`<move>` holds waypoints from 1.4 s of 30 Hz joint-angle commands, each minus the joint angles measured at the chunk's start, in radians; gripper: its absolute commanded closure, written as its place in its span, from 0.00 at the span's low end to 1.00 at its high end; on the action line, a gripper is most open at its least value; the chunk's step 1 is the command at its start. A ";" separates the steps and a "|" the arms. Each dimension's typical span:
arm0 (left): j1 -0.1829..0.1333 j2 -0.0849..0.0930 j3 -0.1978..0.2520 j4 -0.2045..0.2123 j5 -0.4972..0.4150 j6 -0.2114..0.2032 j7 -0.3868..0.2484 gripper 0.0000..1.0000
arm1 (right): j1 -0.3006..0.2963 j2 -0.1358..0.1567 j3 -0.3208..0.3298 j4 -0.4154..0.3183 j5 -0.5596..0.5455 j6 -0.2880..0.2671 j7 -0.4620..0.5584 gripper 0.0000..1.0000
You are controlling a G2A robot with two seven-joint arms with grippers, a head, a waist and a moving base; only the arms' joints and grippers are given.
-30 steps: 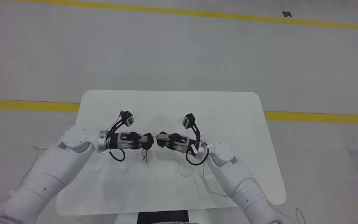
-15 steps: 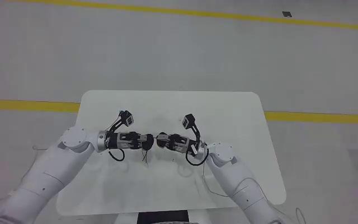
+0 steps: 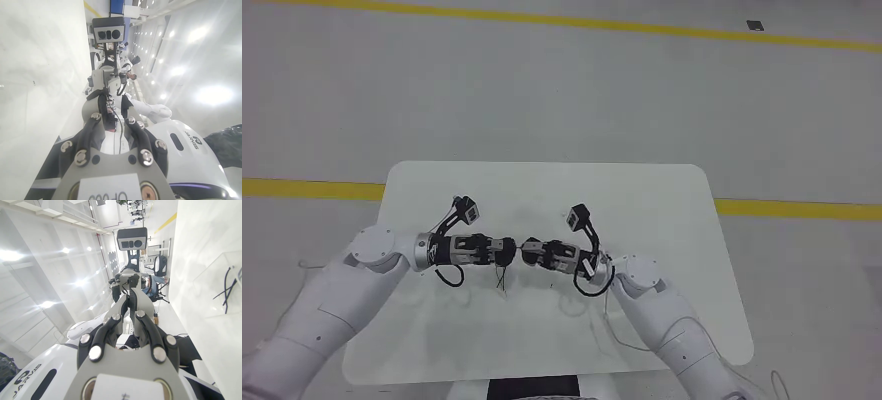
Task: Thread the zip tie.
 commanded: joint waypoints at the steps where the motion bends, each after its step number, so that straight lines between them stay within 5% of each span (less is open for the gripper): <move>1: 0.001 0.001 -0.001 -0.001 0.000 0.000 0.002 0.82 | -0.001 0.001 0.003 0.002 0.002 0.002 -0.004 1.00; 42: -0.011 0.004 0.022 0.012 -0.003 0.008 0.006 0.89 | 0.014 0.003 -0.033 -0.004 -0.003 -0.004 0.033 1.00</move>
